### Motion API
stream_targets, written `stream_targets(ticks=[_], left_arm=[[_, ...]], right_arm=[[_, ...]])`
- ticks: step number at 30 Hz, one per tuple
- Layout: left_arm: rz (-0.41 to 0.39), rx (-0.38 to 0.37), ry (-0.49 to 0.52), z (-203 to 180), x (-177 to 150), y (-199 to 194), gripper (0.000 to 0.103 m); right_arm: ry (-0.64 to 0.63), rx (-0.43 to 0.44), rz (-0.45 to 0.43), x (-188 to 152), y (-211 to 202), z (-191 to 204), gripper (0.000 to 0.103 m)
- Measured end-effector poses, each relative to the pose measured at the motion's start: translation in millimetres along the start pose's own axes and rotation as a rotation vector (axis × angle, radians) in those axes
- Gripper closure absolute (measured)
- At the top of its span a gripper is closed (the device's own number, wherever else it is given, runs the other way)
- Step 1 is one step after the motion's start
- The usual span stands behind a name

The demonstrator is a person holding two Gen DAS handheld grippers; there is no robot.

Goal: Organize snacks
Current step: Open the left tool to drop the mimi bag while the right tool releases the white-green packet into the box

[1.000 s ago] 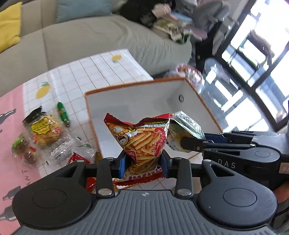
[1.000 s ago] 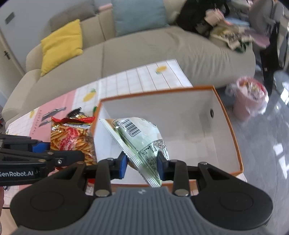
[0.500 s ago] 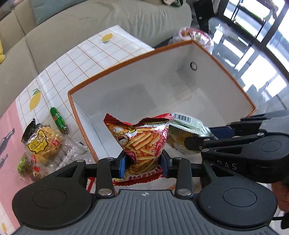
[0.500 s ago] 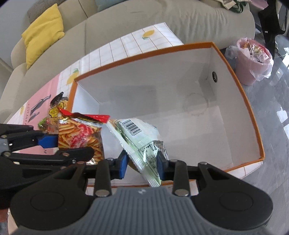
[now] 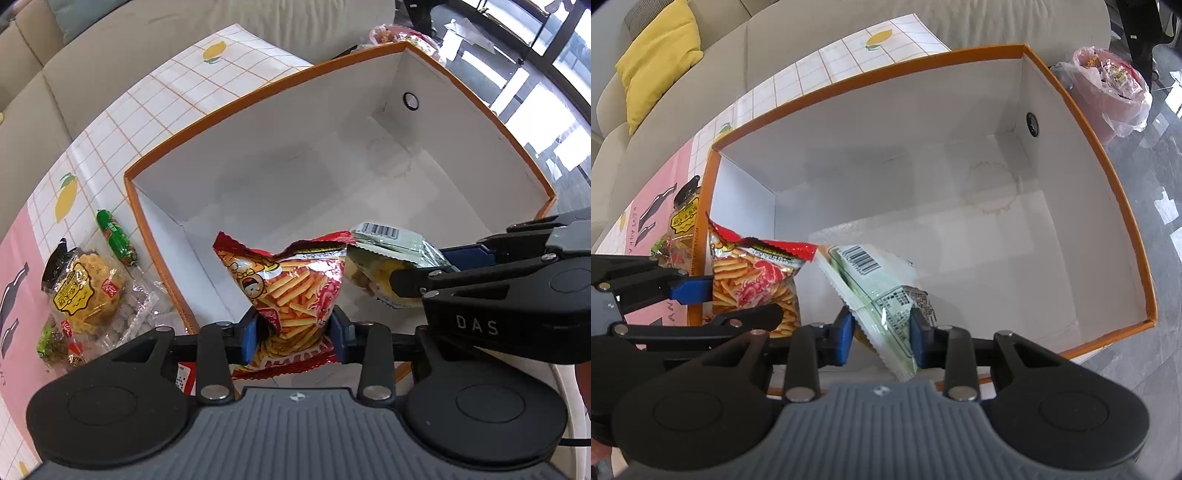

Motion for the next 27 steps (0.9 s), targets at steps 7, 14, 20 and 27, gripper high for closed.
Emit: stream_targets(ticks=[7,14,20,27], left_arm=[[-0.007,0.0,-0.029,5.5,-1.0,-5.1,0.039],[-0.049,-0.053,-0.079,15.6,-1.1,-25.0,0.033],[-0.109,-0.108,-0.164,34.2,-2.8,-49.8,0.033],[-0.171,-0.111,-0.262,67.4,-8.4,-70.7,0.033]], right_arm=[[0.004,-0.005,-0.001,-0.4,0.4,-0.7,0.073],[-0.011,-0.031,-0.006,-0.1,-0.9,5.6,0.073],[-0.021,-0.037,0.004,-0.3,2.4,13.4,0.073],[-0.038,-0.029,0.034,-2.9,12.9,30.4,0.072]])
Point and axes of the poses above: each gripper's, at about its wrist camera, not at the fingertips, and y roughly the way its jaws point, z to its left, x to its top, the point moved 8 cm from there along y, roughly the way its jaws point, and after that the axes turned 9 degrees about -y, right-handed, at the moved point
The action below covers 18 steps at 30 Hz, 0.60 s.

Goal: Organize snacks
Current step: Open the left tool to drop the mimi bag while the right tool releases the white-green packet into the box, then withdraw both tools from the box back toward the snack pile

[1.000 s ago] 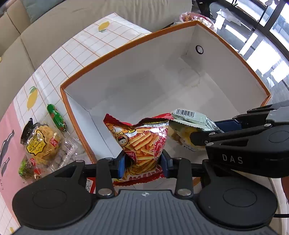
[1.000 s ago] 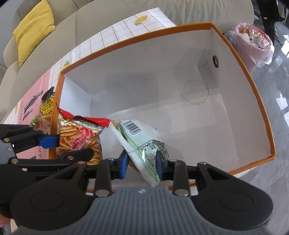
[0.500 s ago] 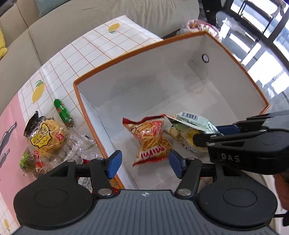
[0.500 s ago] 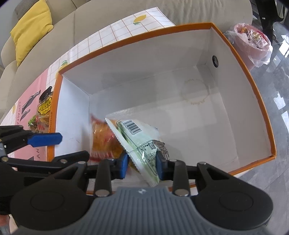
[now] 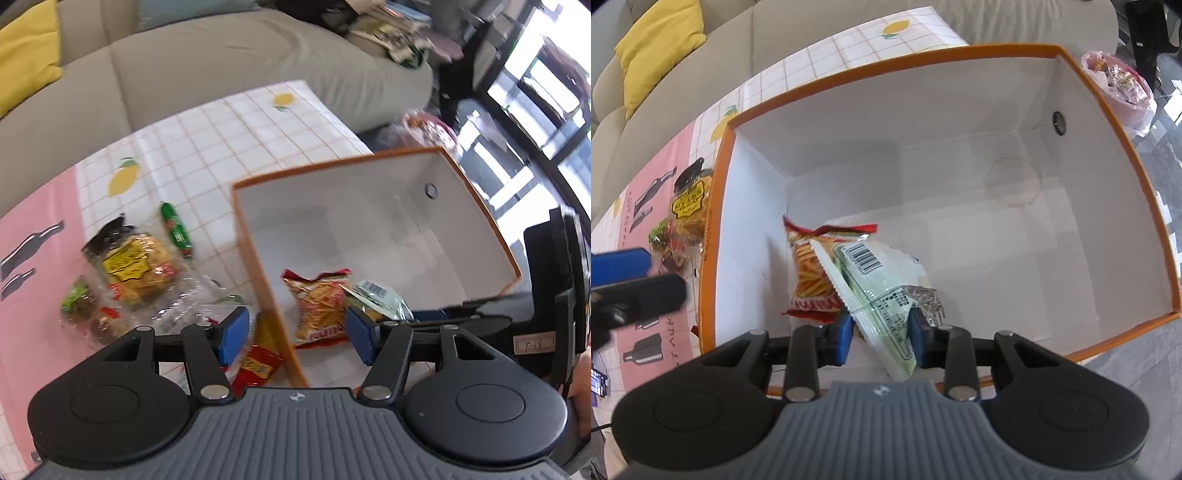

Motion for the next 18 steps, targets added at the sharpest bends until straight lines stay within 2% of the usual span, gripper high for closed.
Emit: stream_targets(ticks=[5,10,14,18], left_arm=[[-0.028,0.007,-0.05,18.3,-2.5,-10.0,0.033],[-0.052,0.009,-0.08,32.1,-11.0,-21.9,0.033],[-0.089,-0.001,-0.114,46.3,-20.0,-38.7,0.033],[-0.14,-0.02,-0.161,61.4,-31.6,-56.2,0.033]], right_arm=[[0.014,0.017,0.008,0.3,-3.3,3.8,0.069],[-0.012,-0.014,-0.045,3.1,-25.3,8.6,0.052],[-0.043,-0.016,-0.132,1.1,-55.6,19.5,0.048],[-0.107,0.002,-0.285,-9.8,-87.6,45.5,0.048]])
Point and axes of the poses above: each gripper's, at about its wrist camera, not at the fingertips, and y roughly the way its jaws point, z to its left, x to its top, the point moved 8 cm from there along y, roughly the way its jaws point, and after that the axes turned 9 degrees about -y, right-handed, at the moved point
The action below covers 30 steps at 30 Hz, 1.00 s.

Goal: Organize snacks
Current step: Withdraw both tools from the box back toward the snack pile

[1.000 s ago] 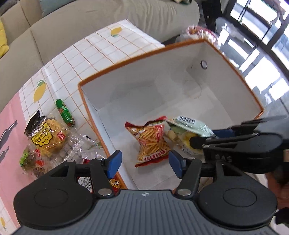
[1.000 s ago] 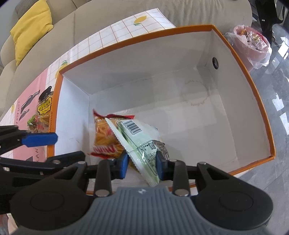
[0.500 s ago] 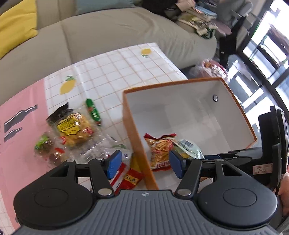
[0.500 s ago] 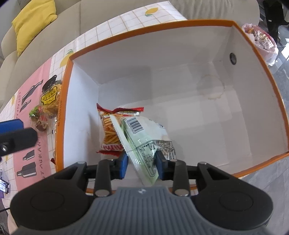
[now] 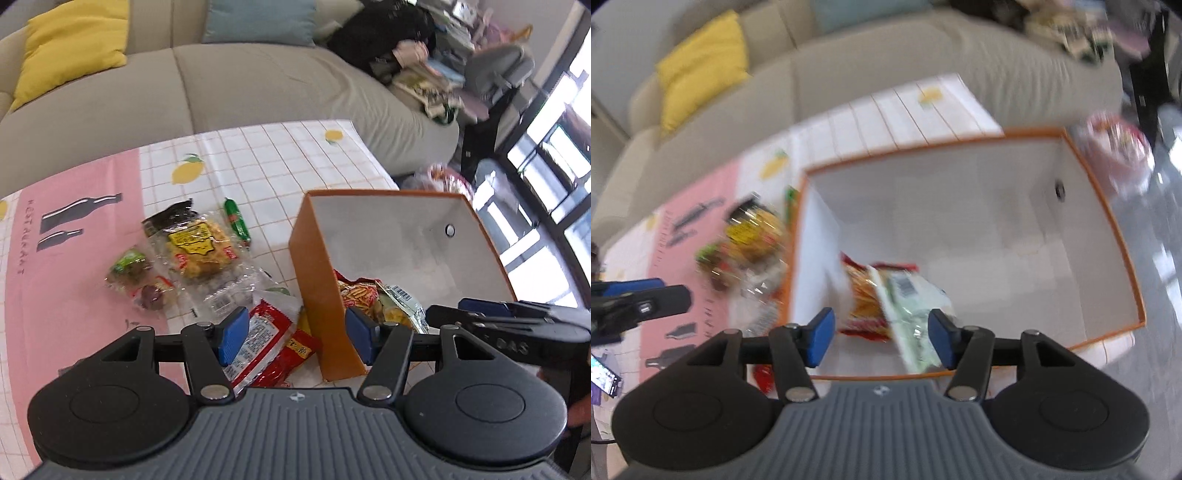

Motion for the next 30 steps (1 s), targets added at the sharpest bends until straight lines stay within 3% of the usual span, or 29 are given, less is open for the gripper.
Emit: stream_targets(ticks=[5,12,17,24,30], left_arm=[[-0.052,0.007,0.033,13.5,-17.4,-19.6,0.033],[-0.035,-0.01,0.111,32.6,-44.0,-22.3,0.033],[0.0,-0.048,0.176,38.7,-56.0,-11.5,0.027],[0.063,-0.053,0.39,30.8,-75.8,29.5,0.022],[0.096,-0.016,0.572,26.1,-85.2,74.3,0.021]], right_arm=[[-0.022,0.034,-0.135,-14.1,-21.1,39.4,0.048],[-0.046,0.013,-0.214,-46.4,-25.2,85.3,0.048],[-0.016,0.0,-0.155,-68.6,-3.3,90.5,0.05],[0.056,-0.027,-0.054,-85.5,38.1,82.0,0.072],[0.136,-0.009,0.025,-93.8,73.6,75.0,0.073]])
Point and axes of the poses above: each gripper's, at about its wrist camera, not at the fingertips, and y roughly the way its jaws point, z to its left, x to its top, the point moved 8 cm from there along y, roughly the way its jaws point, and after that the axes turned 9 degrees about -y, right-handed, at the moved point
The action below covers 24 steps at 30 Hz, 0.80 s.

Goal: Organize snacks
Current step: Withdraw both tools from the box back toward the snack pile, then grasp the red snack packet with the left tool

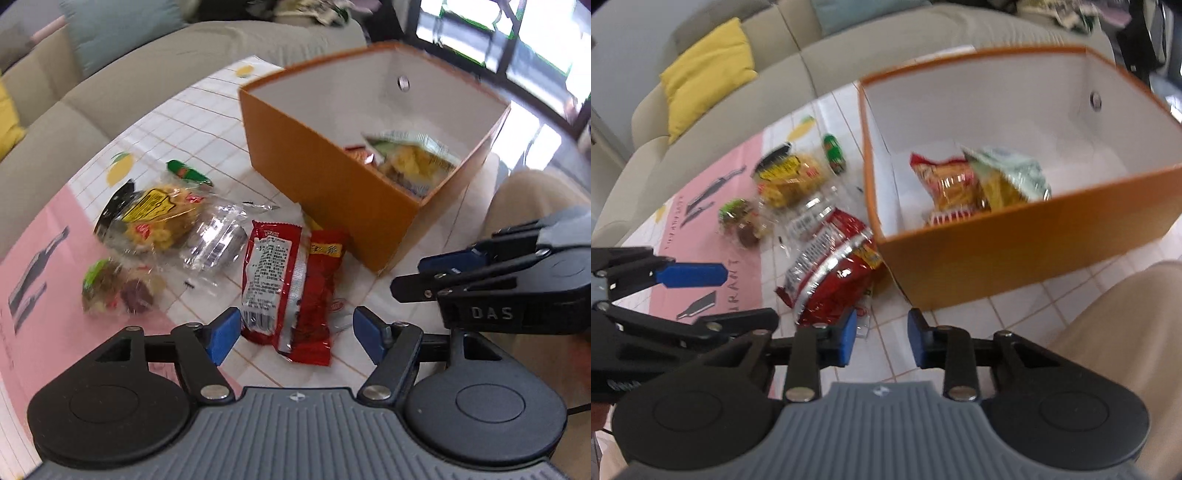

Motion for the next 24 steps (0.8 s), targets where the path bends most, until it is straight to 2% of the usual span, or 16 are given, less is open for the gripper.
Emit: stream_targets(ticks=[3,9,13,15,20,22,24], left_arm=[[0.014,0.019,0.051,2.2,1.2,19.0,0.021],[0.032,-0.003,0.088,2.9,5.0,42.6,0.019],[0.048,-0.03,0.087,2.4,4.9,53.6,0.017],[0.055,-0.026,0.078,4.0,4.2,59.1,0.015],[0.054,-0.025,0.048,6.2,4.6,67.8,0.012],[0.052,-0.027,0.019,8.3,3.2,68.0,0.015],[0.047,-0.042,-0.038,11.0,1.6,66.2,0.024]], right_arm=[[0.024,0.007,0.025,-1.8,10.8,-3.2,0.073],[0.037,0.017,0.059,-3.7,24.0,-9.6,0.068],[0.052,0.017,0.073,-4.8,28.9,-15.6,0.067],[0.063,0.023,0.075,-5.2,31.2,-17.9,0.061],[0.07,0.022,0.081,-6.9,35.7,-19.9,0.061],[0.065,0.017,0.076,-6.0,36.5,-19.7,0.061],[0.054,0.015,0.07,-6.0,36.8,-18.6,0.061]])
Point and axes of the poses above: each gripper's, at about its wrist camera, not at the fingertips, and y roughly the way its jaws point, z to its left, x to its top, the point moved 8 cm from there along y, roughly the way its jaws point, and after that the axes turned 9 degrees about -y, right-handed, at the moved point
